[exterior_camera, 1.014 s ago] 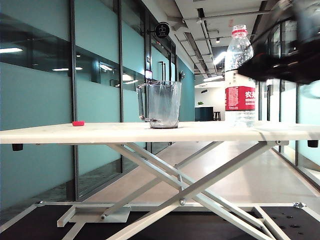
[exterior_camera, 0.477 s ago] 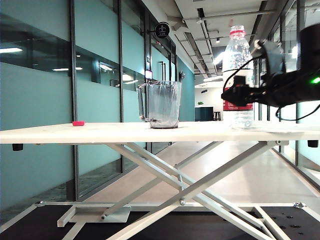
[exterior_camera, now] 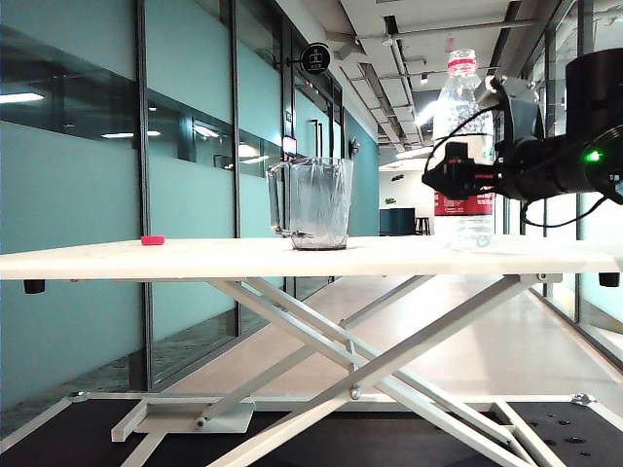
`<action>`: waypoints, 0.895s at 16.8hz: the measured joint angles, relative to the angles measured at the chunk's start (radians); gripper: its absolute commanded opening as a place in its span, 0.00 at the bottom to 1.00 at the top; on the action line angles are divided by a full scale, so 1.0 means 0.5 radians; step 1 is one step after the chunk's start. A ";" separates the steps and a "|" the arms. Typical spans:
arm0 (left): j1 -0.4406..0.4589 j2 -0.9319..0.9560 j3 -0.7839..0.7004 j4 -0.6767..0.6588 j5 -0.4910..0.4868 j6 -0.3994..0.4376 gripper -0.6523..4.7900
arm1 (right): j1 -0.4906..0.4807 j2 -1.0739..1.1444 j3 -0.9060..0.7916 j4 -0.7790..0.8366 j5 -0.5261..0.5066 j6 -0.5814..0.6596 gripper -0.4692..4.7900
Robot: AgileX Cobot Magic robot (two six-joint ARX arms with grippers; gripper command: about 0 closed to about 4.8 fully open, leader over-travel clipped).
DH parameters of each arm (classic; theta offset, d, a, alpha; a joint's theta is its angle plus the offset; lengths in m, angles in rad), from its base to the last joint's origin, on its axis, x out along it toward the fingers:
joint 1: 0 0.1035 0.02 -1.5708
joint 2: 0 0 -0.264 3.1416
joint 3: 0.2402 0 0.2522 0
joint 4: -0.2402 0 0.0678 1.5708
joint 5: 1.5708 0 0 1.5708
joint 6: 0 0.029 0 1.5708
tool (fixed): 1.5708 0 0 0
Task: Pick up the mineral water bottle on the table and pour water into the mug until it's half full.
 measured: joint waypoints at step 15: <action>0.000 -0.001 0.000 -0.006 -0.001 0.042 0.11 | 0.319 -0.337 0.369 -1.525 0.772 -1.205 0.23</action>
